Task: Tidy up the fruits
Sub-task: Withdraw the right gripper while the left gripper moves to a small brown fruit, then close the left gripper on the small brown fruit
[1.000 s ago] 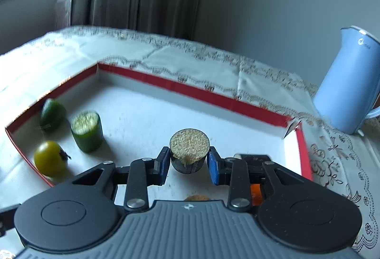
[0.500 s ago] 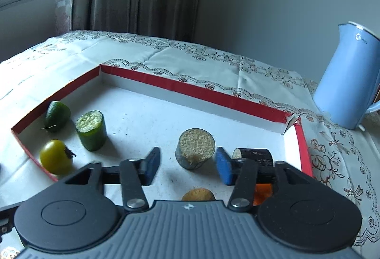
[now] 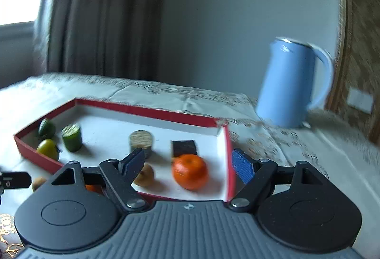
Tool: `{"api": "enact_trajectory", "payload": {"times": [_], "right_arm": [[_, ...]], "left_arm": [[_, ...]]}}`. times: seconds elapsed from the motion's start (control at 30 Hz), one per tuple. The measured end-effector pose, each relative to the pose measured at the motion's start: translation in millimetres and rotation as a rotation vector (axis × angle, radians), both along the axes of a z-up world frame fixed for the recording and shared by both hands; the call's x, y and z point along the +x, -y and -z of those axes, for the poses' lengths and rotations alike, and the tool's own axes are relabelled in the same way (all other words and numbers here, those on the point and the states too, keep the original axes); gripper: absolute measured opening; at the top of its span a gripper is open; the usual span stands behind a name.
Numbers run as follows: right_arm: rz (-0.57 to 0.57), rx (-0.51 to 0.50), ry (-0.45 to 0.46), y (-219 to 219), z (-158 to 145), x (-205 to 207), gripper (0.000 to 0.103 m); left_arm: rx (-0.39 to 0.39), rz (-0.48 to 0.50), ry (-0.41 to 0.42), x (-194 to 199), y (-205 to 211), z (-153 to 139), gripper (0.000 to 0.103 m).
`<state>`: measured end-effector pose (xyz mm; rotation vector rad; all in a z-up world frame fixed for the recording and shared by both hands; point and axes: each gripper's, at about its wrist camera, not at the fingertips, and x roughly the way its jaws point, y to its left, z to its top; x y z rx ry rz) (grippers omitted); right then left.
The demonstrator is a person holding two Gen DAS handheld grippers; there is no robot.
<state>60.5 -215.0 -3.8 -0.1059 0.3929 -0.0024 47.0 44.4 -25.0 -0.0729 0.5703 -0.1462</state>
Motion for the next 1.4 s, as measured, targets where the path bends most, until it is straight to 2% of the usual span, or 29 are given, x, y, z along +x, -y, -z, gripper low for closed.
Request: {"api": "enact_trajectory", "payload": {"times": [0.1, 0.2, 0.33, 0.47, 0.6, 0.77, 0.83, 0.97, 1.03, 1.1, 1.27, 1.4], "right_arm": [[0.039, 0.089, -0.029, 20.3, 1.9, -1.1, 0.081], [0.077, 0.094, -0.029, 26.1, 3.4, -0.4, 0.081], [0.083, 0.096, -0.014, 28.6, 3.5, -4.5, 0.081], [0.082, 0.097, -0.017, 28.4, 3.7, -3.7, 0.081], [0.082, 0.098, -0.014, 28.4, 3.4, -4.3, 0.081], [0.074, 0.102, -0.028, 28.0, 4.5, -2.6, 0.082], [0.073, 0.104, -0.028, 28.3, 4.4, -2.4, 0.082], [0.072, 0.104, -0.035, 28.0, 5.3, -1.5, 0.082], [0.071, 0.104, -0.038, 28.0, 5.5, -1.2, 0.082], [0.071, 0.104, -0.038, 28.0, 5.7, -1.2, 0.082], [0.064, 0.104, -0.051, 26.8, 7.5, -0.4, 0.082], [0.062, 0.100, -0.054, 26.0, 8.0, -0.3, 0.083]], "left_arm": [[0.010, 0.020, 0.026, -3.5, 3.3, -2.0, 0.103], [0.034, 0.062, 0.056, -9.0, 12.3, -4.4, 0.103], [0.130, 0.081, 0.104, -16.5, 29.3, -6.7, 0.103], [0.189, 0.104, 0.062, -10.0, 42.8, -2.5, 0.089], [0.178, 0.118, 0.009, -0.3, 44.8, 1.9, 0.084], [0.147, 0.121, 0.002, 1.1, 42.0, 1.9, 0.084], [0.149, 0.123, 0.002, 1.2, 43.3, 1.6, 0.080], [0.163, 0.143, -0.015, 3.7, 49.3, 2.7, 0.059], [0.169, 0.152, -0.019, 4.1, 51.8, 3.7, 0.055], [0.161, 0.153, -0.019, 3.8, 52.2, 3.0, 0.045], [0.173, 0.166, -0.018, 3.1, 59.1, 1.8, 0.033], [0.182, 0.172, -0.018, 2.6, 61.7, 1.9, 0.029]]}}
